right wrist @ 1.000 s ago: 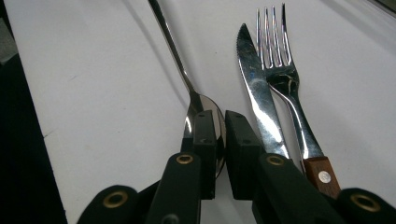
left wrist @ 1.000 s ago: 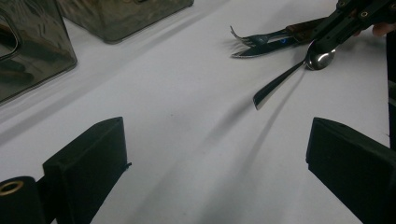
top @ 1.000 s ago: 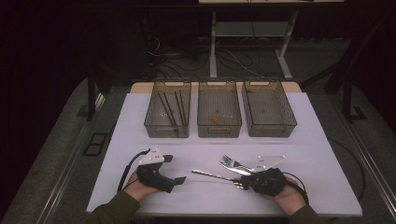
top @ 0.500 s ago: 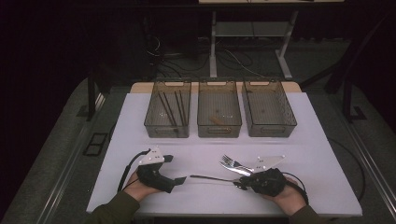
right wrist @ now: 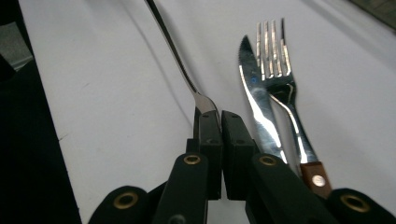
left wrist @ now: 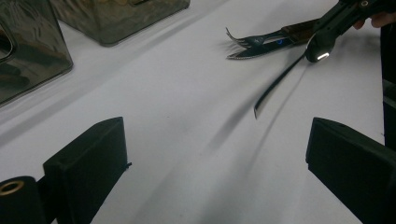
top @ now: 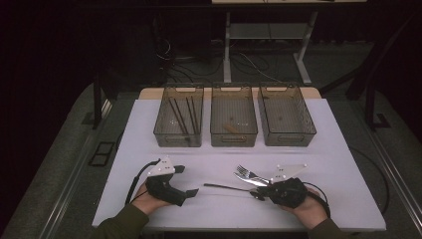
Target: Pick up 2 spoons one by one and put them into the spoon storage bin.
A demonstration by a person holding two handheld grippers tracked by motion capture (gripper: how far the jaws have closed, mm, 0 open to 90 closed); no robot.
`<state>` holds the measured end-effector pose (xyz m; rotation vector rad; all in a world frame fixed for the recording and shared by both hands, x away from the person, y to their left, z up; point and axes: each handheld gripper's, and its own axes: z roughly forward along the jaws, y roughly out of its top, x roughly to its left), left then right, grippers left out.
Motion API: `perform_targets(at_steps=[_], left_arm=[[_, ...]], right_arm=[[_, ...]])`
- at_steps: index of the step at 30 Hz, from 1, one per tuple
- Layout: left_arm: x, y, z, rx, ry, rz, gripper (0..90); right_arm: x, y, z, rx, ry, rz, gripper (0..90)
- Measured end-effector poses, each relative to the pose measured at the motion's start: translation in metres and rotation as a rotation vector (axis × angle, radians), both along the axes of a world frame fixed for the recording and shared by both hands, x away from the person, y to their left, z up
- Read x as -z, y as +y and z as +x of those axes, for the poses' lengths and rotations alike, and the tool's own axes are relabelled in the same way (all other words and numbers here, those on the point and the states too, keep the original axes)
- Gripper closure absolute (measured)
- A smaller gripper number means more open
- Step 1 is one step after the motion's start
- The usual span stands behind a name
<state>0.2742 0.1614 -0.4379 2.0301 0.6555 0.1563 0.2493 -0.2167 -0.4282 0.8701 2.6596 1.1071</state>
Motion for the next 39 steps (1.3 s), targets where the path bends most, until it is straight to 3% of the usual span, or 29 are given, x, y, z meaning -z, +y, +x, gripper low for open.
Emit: perform_targets(at_steps=[10, 12, 24, 29, 39], left_arm=[[0.000, -0.001, -0.001, 0.007, -0.010, -0.003, 4.3], [0.000, -0.001, -0.002, 0.011, -0.021, 0.018, 4.3], [0.000, -0.001, -0.002, 0.009, -0.022, 0.019, 4.3], [0.000, -0.001, -0.002, 0.009, -0.021, 0.018, 4.3], [0.000, -0.001, -0.002, 0.002, -0.014, 0.004, 4.5]], right_arm=[[-0.006, -0.009, 0.004, 0.062, -0.006, 0.014, 87.5], [-0.007, -0.011, 0.004, 0.077, -0.002, 0.023, 87.5], [-0.015, -0.017, 0.009, 0.105, -0.024, 0.032, 87.5], [-0.019, -0.020, 0.012, 0.142, -0.049, 0.042, 87.5], [-0.031, -0.031, 0.027, 0.238, -0.053, 0.075, 87.5]])
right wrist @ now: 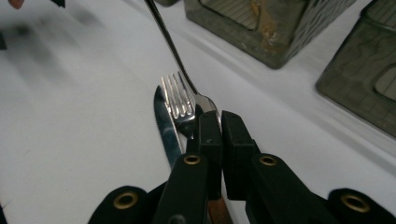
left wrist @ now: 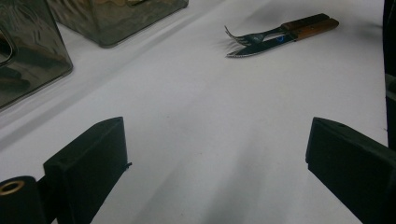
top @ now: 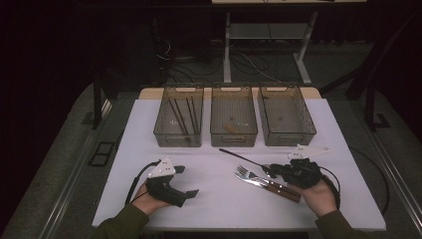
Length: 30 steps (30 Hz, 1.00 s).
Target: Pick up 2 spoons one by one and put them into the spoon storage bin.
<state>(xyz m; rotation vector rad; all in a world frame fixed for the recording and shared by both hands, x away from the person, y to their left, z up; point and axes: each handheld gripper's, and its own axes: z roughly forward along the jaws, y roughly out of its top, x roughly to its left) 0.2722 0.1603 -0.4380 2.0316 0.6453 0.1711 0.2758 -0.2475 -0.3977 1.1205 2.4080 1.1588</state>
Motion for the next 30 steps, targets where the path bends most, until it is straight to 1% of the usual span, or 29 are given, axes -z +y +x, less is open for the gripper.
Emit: perform_targets(at_steps=[2, 6, 7, 8, 12, 14, 16, 25, 30], left_arm=[[0.000, 0.000, 0.000, 0.001, 0.000, 0.004, 4.6], [0.000, 0.000, 0.000, 0.002, 0.001, 0.005, 4.8], [0.000, 0.000, 0.000, 0.002, 0.002, 0.006, 4.8], [0.000, 0.000, 0.000, 0.002, 0.001, 0.006, 4.8], [0.000, 0.000, -0.001, 0.004, 0.002, 0.003, 4.8], [0.000, 0.000, -0.001, 0.007, 0.002, 0.005, 4.7], [0.000, 0.000, -0.001, 0.007, 0.004, 0.004, 4.6], [0.000, 0.000, 0.000, 0.009, 0.010, 0.001, 1.8], [0.000, 0.000, 0.000, 0.007, 0.017, -0.007, 0.0]], right_arm=[[-0.002, -0.001, 0.004, 0.014, -0.007, 0.002, 87.5], [-0.006, -0.001, 0.010, 0.040, -0.002, 0.013, 87.5], [-0.007, -0.001, 0.012, 0.042, -0.009, 0.008, 87.5], [-0.008, 0.000, 0.012, 0.047, -0.004, 0.009, 87.4], [-0.011, 0.001, 0.018, 0.064, -0.023, 0.002, 87.5], [-0.014, 0.003, 0.020, 0.073, -0.018, 0.009, 87.5], [-0.016, 0.004, 0.024, 0.084, -0.025, 0.004, 87.5], [-0.023, 0.007, 0.038, 0.138, -0.039, 0.008, 87.5], [-0.026, 0.012, 0.045, 0.148, -0.052, 0.003, 87.4]])
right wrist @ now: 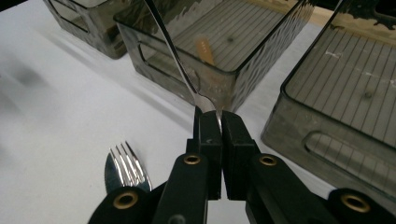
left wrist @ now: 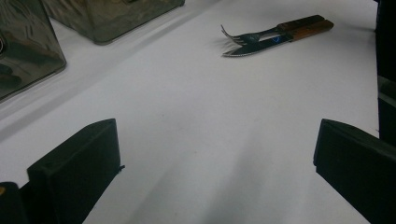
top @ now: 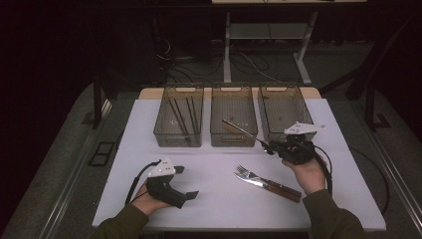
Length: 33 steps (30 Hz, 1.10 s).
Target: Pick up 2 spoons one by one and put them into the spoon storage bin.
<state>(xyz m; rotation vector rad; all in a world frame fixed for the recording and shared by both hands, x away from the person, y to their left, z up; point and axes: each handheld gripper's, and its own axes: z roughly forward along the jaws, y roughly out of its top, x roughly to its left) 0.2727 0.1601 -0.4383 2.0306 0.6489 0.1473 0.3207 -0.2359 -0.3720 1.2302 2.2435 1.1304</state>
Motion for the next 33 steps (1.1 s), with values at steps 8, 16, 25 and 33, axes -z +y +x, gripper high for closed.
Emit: perform_targets(at_steps=[8, 16, 25, 33], left_arm=[[0.001, 0.000, 0.000, 0.001, 0.003, 0.004, 0.0], [0.001, 0.000, 0.000, 0.004, 0.003, 0.007, 0.0], [0.001, -0.001, 0.000, 0.013, 0.005, 0.011, 0.0], [0.001, -0.002, -0.001, 0.015, 0.010, 0.005, 0.0]], right_arm=[[-0.010, 0.010, 0.014, 0.022, -0.011, -0.014, 87.4], [-0.017, 0.025, 0.037, 0.044, -0.004, -0.051, 87.4], [-0.019, 0.035, 0.069, 0.093, 0.017, -0.062, 87.4], [-0.011, 0.047, 0.088, 0.122, 0.056, -0.083, 87.4]])
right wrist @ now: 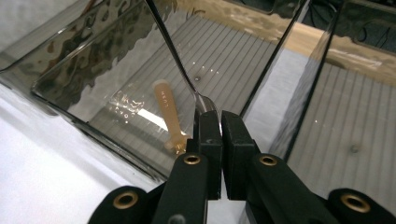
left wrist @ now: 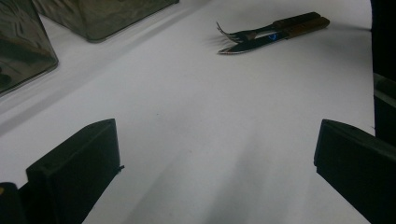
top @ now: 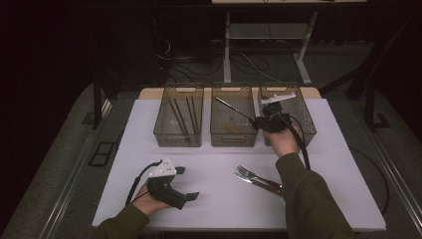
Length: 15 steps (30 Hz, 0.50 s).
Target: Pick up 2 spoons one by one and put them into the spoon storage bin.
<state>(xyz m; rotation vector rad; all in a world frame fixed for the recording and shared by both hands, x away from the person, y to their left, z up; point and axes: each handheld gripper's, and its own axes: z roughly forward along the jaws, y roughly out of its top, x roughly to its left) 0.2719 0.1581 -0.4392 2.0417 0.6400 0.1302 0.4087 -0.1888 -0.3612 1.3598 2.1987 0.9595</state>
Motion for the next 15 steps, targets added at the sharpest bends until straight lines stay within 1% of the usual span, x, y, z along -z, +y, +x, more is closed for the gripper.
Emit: perform_targets(at_steps=[4, 8, 11, 13, 15], left_arm=[[0.000, 0.000, 0.000, 0.005, 0.000, 0.002, 0.0], [0.000, -0.001, 0.000, 0.007, 0.002, 0.003, 0.0], [0.000, -0.001, 0.000, 0.009, 0.001, 0.003, 0.0], [0.000, -0.001, 0.000, 0.010, 0.000, 0.003, 0.0], [0.000, -0.001, 0.000, 0.008, 0.001, -0.001, 0.0]], right_arm=[[0.008, 0.006, 0.006, 0.007, 0.011, -0.019, 87.4], [0.014, 0.010, 0.008, 0.007, 0.025, -0.023, 87.0], [0.016, 0.012, 0.009, 0.001, 0.022, -0.024, 85.7], [0.015, 0.013, 0.009, -0.010, 0.015, -0.008, 76.1], [0.014, 0.013, 0.008, -0.031, 0.012, -0.001, 70.8]])
